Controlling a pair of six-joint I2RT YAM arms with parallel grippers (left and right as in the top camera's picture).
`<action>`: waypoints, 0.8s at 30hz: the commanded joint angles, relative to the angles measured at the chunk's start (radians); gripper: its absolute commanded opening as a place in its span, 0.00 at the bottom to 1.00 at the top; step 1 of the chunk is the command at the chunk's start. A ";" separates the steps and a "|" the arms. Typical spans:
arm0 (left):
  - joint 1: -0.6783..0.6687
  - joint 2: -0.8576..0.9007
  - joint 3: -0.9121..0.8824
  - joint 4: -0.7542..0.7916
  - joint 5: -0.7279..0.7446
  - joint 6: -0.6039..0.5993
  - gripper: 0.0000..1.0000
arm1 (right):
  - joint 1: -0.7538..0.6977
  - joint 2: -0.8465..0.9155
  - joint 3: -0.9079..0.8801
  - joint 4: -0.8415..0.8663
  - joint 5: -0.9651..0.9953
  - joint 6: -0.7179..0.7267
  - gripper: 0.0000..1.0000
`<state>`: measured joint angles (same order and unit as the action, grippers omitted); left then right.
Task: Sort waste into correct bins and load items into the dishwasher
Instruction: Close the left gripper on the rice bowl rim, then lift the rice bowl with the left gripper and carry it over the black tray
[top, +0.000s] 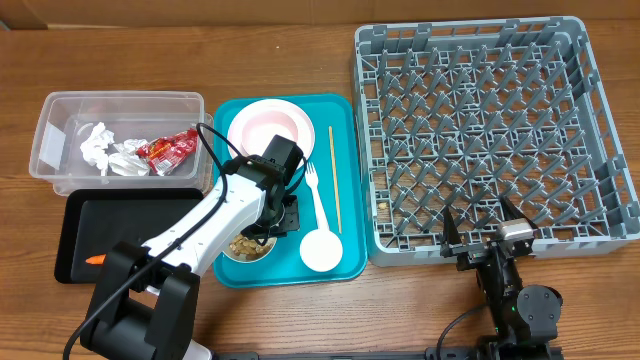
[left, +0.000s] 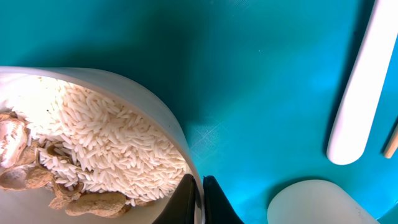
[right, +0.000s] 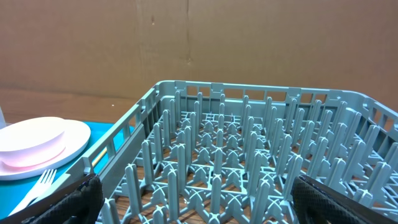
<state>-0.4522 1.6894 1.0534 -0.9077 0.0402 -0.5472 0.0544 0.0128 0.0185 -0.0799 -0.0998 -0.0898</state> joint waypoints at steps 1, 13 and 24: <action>-0.006 0.006 -0.001 0.002 0.012 0.001 0.04 | 0.005 -0.008 -0.011 0.004 0.001 -0.005 1.00; -0.006 0.005 0.128 -0.147 0.012 0.048 0.04 | 0.005 -0.008 -0.011 0.004 0.001 -0.005 1.00; 0.000 0.004 0.315 -0.288 0.001 0.080 0.04 | 0.005 -0.008 -0.011 0.004 0.001 -0.005 1.00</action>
<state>-0.4519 1.6894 1.3037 -1.1694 0.0460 -0.5079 0.0544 0.0128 0.0185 -0.0799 -0.0998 -0.0898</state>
